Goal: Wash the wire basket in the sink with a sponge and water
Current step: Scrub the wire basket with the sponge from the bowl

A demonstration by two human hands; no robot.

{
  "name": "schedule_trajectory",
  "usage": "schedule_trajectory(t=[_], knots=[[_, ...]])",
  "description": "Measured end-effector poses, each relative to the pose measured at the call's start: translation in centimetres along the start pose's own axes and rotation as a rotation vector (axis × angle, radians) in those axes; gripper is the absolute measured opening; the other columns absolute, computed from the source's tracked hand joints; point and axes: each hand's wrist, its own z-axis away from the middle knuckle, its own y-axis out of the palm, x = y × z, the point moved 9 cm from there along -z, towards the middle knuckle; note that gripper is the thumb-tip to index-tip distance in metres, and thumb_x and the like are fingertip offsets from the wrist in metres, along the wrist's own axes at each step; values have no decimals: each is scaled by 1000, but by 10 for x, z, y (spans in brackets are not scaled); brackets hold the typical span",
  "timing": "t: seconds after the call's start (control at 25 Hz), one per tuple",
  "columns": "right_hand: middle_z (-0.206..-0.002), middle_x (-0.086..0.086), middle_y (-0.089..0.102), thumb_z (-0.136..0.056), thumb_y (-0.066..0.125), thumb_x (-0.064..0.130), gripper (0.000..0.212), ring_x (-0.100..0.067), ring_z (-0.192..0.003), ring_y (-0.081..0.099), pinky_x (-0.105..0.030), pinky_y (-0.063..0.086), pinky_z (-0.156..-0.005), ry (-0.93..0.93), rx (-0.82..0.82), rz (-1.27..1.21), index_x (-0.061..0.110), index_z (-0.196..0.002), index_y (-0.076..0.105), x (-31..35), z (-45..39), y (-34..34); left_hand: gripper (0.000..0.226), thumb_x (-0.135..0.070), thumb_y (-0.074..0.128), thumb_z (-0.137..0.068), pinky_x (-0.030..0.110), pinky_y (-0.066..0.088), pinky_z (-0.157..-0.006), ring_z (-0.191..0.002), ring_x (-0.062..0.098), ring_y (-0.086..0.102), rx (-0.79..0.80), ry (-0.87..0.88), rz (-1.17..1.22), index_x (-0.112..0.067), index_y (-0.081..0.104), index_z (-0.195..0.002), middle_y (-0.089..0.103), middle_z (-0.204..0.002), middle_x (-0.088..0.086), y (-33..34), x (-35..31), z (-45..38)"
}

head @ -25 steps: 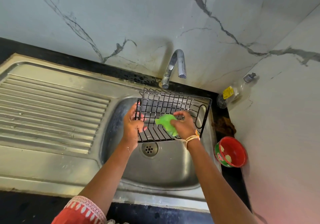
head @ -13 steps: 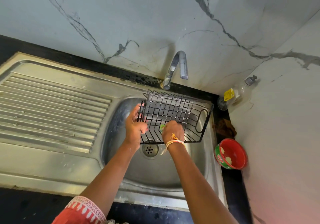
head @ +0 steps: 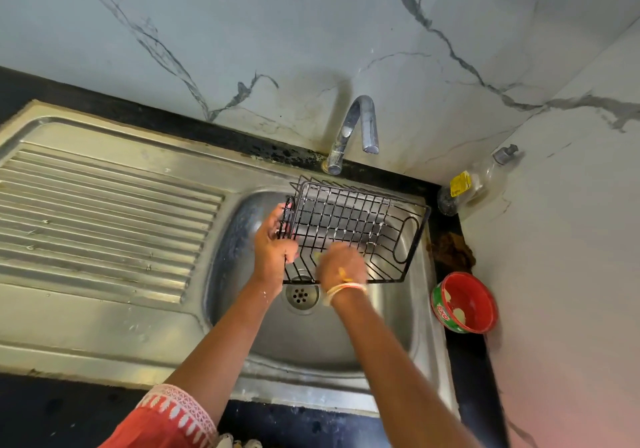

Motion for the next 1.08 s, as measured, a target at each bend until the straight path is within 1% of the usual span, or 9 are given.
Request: schedule_trajectory(t=[0.16,0.28,0.36,0.52,0.6,0.72,0.84,1.0,1.08], knots=[[-100,-8,68,-94,53,35,25,-27,-93,63,-32,48,-77,-287,11,-189,20,-103,71,29,27,-8,60,4,41,-43,26,31,-46,-54,10,40,-25,10,44,-9,57,-100,43,-65,2,-12,-1,-1],[-86,-9,66,-94,52,41,31,-27,-90,66,-31,52,-76,48,53,-70,16,-91,70,-66,-18,-10,71,0,44,-49,30,37,-58,-63,14,41,-157,-101,82,-19,60,-115,42,-70,2,-41,11,-5],[-101,-14,67,-95,51,33,28,-31,-101,64,-36,53,-83,185,15,23,11,-105,66,-85,-22,-17,73,0,45,-49,31,37,-59,-65,15,41,-144,-114,80,-22,60,-117,41,-72,2,-36,12,-3],[-105,-15,66,-94,48,31,30,-32,-99,63,-37,53,-83,-224,81,-84,9,-110,62,44,21,10,62,-3,50,-38,27,27,-48,-56,14,37,-62,-57,130,-18,64,-96,40,-66,2,-14,15,-4],[-104,-11,67,-95,44,42,35,-30,-98,63,-37,51,-81,-305,48,-78,17,-110,64,47,25,3,60,0,46,-42,26,30,-49,-59,17,40,-71,-60,125,-21,66,-95,44,-68,3,-21,14,-5],[-104,-9,68,-95,41,51,43,-27,-95,64,-33,50,-78,-23,55,168,16,-108,64,-41,-18,-12,81,1,41,-46,34,42,-64,-75,20,48,-130,-137,59,-27,62,-119,49,-81,3,-48,19,-9],[-111,-10,67,-95,51,30,27,-28,-103,64,-34,51,-80,193,116,179,12,-111,63,-68,-30,-10,88,-1,42,-47,35,45,-65,-78,19,50,-119,-138,-14,-23,56,-130,49,-82,3,-46,17,-9],[-105,-10,67,-93,53,30,26,-29,-97,65,-34,52,-76,-152,206,-76,10,-107,62,39,4,26,62,2,41,-43,26,29,-47,-58,19,37,-65,-83,28,-27,71,-88,40,-66,4,-24,21,-1],[-101,-10,68,-92,53,39,32,-29,-94,65,-36,54,-78,-272,192,-88,13,-103,65,46,8,22,67,2,41,-43,28,29,-51,-60,19,36,-82,-116,46,-24,69,-98,40,-67,4,-30,22,-1]])
